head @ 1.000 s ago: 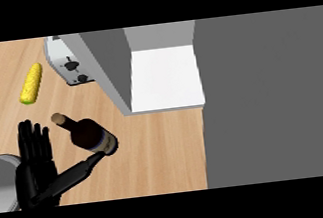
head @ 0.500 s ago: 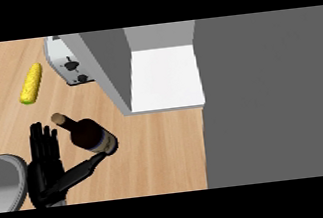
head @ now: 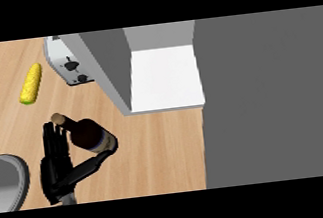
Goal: Pick up the wine, place it into the cabinet and close the cabinet
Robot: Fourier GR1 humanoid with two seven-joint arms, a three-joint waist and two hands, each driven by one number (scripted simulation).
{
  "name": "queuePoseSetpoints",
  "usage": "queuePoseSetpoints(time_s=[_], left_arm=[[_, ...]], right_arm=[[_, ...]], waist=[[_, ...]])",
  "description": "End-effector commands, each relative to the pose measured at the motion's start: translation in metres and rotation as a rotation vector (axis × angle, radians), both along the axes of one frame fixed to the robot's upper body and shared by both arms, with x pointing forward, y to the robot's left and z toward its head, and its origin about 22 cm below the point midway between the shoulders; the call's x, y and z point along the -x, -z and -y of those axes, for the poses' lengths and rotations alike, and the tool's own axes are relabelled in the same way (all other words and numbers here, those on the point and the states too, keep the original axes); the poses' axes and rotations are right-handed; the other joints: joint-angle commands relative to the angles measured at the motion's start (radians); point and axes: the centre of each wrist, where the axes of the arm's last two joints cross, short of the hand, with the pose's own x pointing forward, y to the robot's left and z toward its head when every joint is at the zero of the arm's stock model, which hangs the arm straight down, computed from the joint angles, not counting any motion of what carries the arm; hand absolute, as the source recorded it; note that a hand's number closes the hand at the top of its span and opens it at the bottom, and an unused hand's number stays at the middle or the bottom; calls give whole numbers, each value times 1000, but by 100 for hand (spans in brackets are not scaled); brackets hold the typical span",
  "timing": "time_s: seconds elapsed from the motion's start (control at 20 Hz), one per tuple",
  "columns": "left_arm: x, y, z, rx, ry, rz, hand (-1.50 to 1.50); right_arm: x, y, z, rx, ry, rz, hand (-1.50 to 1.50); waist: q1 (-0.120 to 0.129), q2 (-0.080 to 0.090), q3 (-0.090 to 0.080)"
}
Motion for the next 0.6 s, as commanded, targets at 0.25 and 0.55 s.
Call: queuePoseSetpoints(time_s=[0.25, 0.55], left_arm=[[-4, 36, 2, 16, -18, -8, -150], [-28, 33, 11, 79, 4, 13, -150]], right_arm=[[-5, -5, 12, 17, 0, 14, -150], [-4, 4, 9, 15, 4, 31, -150]], waist=[[-1, 1, 0], [-2, 0, 0]])
